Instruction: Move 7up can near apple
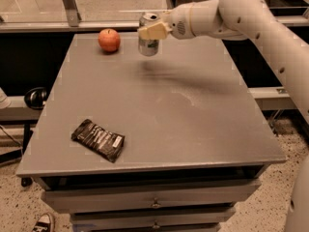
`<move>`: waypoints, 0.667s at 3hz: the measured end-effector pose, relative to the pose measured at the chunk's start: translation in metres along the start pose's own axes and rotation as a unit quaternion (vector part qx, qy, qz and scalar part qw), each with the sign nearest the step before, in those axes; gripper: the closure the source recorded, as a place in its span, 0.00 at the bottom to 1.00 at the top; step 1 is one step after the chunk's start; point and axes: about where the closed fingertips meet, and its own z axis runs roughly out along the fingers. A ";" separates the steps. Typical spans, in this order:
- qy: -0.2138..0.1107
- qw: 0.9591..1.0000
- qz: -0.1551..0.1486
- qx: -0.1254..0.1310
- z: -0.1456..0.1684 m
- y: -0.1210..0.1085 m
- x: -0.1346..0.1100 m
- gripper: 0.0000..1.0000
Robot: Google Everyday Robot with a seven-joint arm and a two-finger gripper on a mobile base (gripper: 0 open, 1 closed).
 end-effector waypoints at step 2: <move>0.023 0.998 -0.043 -0.038 0.078 0.012 -0.009 1.00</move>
Offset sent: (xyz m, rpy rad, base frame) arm 0.0598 0.0998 -0.0177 -0.1149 -0.0582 0.1171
